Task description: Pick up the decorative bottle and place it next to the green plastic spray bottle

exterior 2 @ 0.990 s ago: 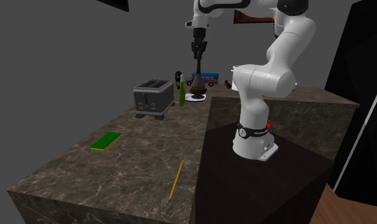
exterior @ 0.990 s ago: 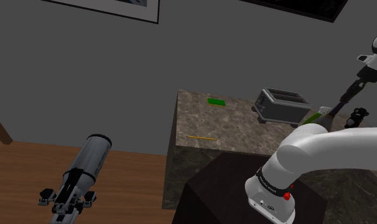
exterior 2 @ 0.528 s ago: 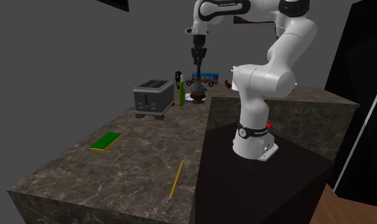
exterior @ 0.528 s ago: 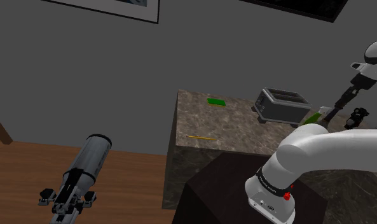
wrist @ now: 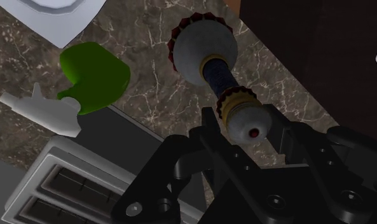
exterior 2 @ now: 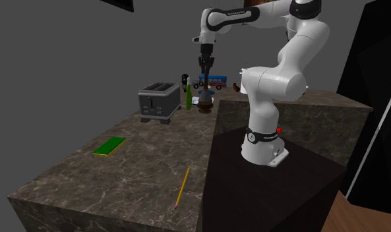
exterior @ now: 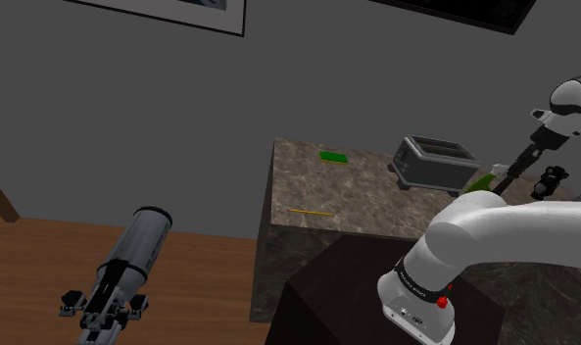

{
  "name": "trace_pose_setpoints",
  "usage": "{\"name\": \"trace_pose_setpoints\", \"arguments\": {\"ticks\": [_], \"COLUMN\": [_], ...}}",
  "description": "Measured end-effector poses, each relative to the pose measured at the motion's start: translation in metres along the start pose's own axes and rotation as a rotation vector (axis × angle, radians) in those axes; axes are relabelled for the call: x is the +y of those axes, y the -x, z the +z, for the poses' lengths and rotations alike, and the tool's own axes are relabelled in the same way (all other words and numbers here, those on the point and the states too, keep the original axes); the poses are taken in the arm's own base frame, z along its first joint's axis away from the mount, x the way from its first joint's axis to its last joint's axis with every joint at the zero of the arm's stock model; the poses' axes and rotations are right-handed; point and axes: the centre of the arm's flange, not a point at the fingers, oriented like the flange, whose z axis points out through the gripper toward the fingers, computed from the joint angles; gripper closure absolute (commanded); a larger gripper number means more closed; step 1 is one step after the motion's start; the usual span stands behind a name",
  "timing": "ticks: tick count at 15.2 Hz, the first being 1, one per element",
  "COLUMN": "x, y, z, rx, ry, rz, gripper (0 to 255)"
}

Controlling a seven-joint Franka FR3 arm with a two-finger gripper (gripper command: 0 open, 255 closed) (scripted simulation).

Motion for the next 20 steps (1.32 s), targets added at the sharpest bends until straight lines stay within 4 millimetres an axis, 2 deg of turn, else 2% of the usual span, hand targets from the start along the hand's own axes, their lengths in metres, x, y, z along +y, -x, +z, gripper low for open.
{"name": "trace_pose_setpoints", "arguments": {"ticks": [3,9,10,16,20], "x": [0.001,0.001,0.001,0.001,0.001], "y": [0.0,0.0,0.0,0.0,0.002], "z": [0.016,0.02,0.02,0.02,-0.018], "rx": [0.0,0.0,0.0,0.0,0.0], "ry": [0.0,0.0,0.0,0.001,0.002], "rz": [0.0,0.0,0.0,0.0,0.0], "gripper": [255,255,0,0,0]}}
